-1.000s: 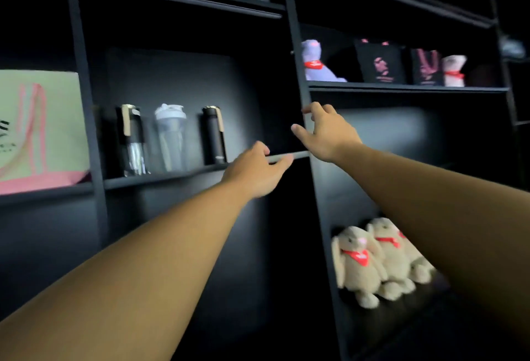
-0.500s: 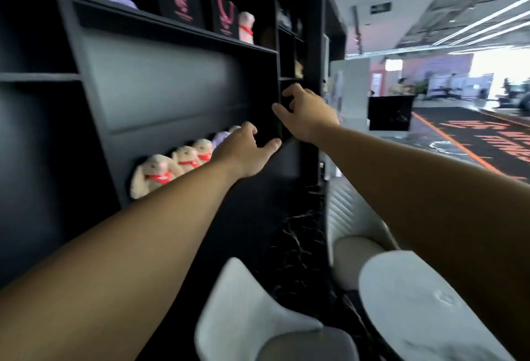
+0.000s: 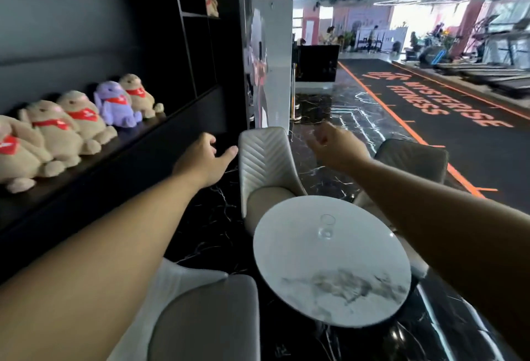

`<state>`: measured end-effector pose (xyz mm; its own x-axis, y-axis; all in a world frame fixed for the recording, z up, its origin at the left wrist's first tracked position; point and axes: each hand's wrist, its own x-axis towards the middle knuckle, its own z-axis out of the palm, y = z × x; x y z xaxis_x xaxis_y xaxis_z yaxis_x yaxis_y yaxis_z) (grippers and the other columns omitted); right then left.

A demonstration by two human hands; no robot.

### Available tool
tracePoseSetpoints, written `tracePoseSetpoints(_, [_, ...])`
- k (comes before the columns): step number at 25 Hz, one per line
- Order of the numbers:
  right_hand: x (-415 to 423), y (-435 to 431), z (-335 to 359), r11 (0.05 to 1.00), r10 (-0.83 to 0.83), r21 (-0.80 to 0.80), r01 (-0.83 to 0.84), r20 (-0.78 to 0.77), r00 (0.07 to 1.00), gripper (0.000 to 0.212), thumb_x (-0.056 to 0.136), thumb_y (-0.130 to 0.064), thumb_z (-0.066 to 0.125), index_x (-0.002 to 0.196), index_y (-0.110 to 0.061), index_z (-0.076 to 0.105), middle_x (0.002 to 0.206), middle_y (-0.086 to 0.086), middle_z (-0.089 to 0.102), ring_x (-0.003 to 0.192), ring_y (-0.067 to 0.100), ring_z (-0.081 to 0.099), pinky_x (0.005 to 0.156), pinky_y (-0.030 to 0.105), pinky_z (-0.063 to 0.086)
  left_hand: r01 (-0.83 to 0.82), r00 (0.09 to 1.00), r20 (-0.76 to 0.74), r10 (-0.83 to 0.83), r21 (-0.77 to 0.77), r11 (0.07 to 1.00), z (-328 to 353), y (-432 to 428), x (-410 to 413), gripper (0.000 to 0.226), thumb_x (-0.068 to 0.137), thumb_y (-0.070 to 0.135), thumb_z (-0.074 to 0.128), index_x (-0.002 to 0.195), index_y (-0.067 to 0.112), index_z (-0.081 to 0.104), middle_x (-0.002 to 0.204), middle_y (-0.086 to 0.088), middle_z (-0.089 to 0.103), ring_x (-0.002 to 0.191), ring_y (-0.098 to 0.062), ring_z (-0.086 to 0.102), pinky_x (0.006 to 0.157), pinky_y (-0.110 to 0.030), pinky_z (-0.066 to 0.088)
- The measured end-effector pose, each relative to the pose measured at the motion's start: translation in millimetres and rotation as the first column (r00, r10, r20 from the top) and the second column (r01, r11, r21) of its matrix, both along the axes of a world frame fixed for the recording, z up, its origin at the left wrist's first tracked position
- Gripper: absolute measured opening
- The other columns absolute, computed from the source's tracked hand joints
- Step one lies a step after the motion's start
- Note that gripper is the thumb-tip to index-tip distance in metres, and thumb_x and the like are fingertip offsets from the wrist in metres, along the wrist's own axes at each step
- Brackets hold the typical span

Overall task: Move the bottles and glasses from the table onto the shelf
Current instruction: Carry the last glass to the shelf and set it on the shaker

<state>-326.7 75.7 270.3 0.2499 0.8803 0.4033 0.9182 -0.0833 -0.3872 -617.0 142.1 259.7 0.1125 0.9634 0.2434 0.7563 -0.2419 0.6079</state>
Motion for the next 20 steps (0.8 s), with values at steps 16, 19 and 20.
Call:
tracePoseSetpoints(16, [181,145,-364,0.812,0.049,-0.582,-0.045,-0.009,0.999,0.079,0.086,-0.039,0.072,0.155,-0.023,0.035,0.153,0.006,0.043,0.133,0.035,0.046,0.105,0.041,0.043,0.258,0.707,0.552,0.442,-0.783,0.565,-395,59,294,0.067,0.063,0.050,0.061,0.122,0.019,0.060,0.115,-0.007,0.065,0.087,-0.021,0.059,0.072,-0.029,0.045])
tracePoseSetpoints(19, [180,163,-390,0.801,0.060,-0.592,-0.085,-0.062,0.996,0.077,0.085,-0.038,0.073,0.152,-0.020,0.040,0.147,0.008,0.049,0.132,0.032,0.049,0.104,0.037,0.043,0.223,0.835,0.483,0.264,-0.735,0.640,-428,69,319,0.083,0.061,0.034,0.066,0.142,0.022,0.051,0.139,-0.001,0.062,0.108,-0.014,0.064,0.089,-0.029,0.054])
tracePoseSetpoints(20, [179,165,-397,0.798,0.061,-0.596,-0.090,-0.070,0.996,0.075,0.085,-0.036,0.073,0.151,-0.020,0.042,0.145,0.008,0.050,0.130,0.032,0.051,0.102,0.036,0.044,0.206,0.869,0.448,0.210,-0.715,0.668,-434,71,326,0.085,0.062,0.033,0.070,0.144,0.025,0.049,0.144,0.002,0.060,0.116,-0.013,0.062,0.096,-0.031,0.054])
